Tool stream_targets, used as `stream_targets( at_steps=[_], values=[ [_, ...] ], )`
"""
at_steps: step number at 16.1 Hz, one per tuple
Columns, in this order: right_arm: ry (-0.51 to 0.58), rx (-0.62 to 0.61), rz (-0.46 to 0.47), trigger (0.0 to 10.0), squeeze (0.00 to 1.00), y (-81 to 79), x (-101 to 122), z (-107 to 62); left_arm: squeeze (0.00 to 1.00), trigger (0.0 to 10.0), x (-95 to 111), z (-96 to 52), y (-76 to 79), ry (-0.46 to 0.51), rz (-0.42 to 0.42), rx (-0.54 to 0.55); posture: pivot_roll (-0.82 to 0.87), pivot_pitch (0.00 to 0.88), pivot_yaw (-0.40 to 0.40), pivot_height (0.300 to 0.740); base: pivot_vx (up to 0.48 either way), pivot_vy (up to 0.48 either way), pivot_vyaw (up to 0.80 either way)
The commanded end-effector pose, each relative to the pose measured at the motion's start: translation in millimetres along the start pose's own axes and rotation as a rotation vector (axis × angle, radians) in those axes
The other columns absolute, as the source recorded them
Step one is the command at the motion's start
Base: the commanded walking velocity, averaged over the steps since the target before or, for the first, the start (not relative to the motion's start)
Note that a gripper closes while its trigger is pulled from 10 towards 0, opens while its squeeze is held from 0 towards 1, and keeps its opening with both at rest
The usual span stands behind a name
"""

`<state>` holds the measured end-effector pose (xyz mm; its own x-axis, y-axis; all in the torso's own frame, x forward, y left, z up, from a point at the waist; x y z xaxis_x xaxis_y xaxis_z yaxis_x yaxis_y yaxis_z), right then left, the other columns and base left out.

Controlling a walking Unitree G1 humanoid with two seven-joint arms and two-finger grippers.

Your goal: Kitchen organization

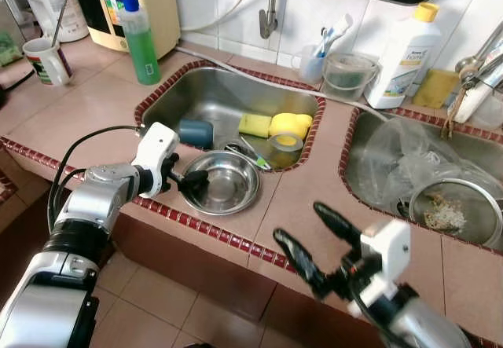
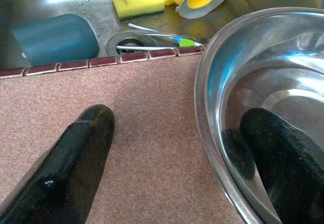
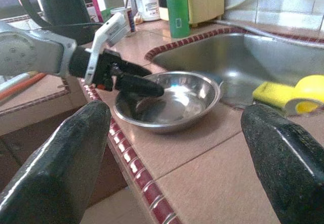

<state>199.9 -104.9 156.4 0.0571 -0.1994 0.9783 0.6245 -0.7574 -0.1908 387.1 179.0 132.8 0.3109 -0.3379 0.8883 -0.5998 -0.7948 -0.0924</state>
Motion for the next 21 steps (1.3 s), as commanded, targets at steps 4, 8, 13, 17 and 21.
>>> stream_targets(
  at_steps=[4,8,13,17,21],
  values=[
    [-0.011,-0.011,-0.003,10.0,0.00,-2.9,4.3,-6.9,0.00,3.6,3.4,4.3,0.4,-0.011,-0.069,-0.021,-0.19,0.104,0.027,0.740,0.000,0.000,0.00],
    [-0.014,-0.019,-0.003,10.0,0.00,-3.9,5.0,-7.0,0.00,0.0,9.1,8.1,6.6,0.005,-0.090,-0.058,-0.21,0.105,0.031,0.740,0.000,0.000,0.00],
    [-0.017,-0.035,-0.015,10.0,0.00,-3.3,7.1,-11.5,0.00,0.0,12.6,13.6,13.0,0.016,-0.088,-0.092,-0.24,0.097,0.044,0.740,0.000,0.000,0.00],
    [-0.032,-0.040,-0.014,10.0,0.00,-2.8,3.8,-14.9,0.00,0.0,15.7,15.2,14.4,0.021,-0.053,-0.101,-0.23,0.092,0.045,0.740,0.000,0.000,0.00],
    [-0.035,-0.036,-0.018,10.0,0.00,-1.1,3.6,-14.3,0.00,0.0,16.6,14.4,13.7,0.030,-0.028,-0.104,-0.23,0.080,0.044,0.740,0.000,0.000,0.00]
  ],
)
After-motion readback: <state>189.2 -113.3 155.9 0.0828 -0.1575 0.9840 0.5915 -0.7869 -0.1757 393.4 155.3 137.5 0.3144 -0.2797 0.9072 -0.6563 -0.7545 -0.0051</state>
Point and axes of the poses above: a point about 5 cm out from each wrist's last joint towards the gripper, its own z axis pointing out of the wrist towards the gripper, its own x axis along the axis of the wrist's last joint, y = z × x, the point moved 3 cm from there along z, pointing out of the wrist towards the gripper, and after that the axes turned 3 degrees about z, right-handed, at the moved point
